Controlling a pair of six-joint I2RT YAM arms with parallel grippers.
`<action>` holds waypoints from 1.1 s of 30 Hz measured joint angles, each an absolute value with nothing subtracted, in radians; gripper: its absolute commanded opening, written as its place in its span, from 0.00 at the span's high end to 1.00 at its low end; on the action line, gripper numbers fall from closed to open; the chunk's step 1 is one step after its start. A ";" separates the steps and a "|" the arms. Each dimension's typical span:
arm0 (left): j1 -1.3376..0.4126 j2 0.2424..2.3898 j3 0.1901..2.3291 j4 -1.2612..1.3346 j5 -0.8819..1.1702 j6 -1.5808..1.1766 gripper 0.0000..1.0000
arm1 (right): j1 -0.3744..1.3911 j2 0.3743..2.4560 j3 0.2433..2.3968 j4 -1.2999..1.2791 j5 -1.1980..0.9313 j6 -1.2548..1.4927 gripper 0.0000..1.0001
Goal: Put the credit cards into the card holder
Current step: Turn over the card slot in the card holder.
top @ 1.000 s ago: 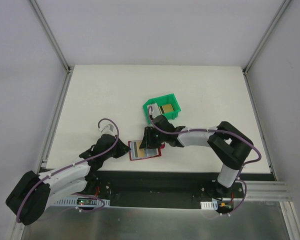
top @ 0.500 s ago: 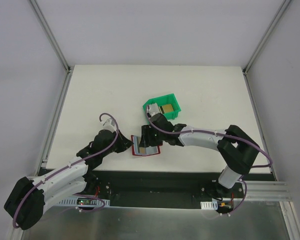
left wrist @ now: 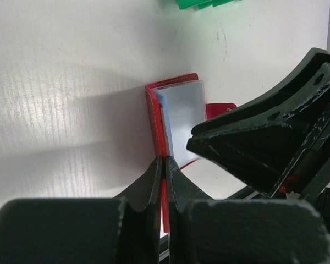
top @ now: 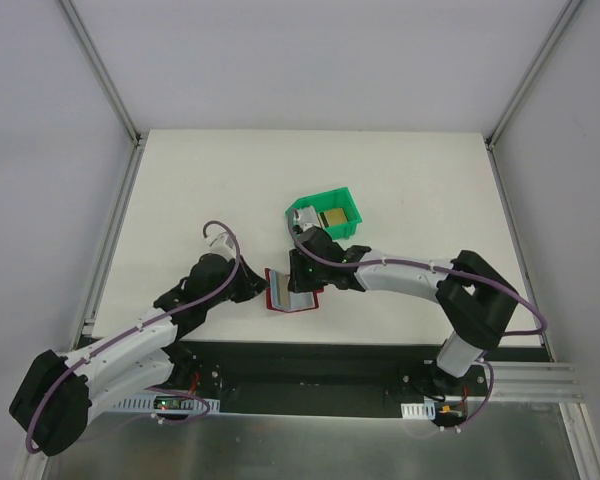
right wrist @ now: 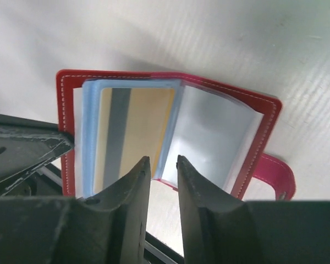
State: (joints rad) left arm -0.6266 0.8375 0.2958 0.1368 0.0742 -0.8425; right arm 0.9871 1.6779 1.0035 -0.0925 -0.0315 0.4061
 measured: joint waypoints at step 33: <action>-0.698 0.906 0.345 0.066 -0.039 -0.792 1.00 | 0.926 1.600 0.947 -0.186 0.066 0.417 0.84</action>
State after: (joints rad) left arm -0.6983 0.9062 0.3454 0.0658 -0.0387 -0.7921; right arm 0.9260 1.6005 0.9474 -0.1856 0.0662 0.4168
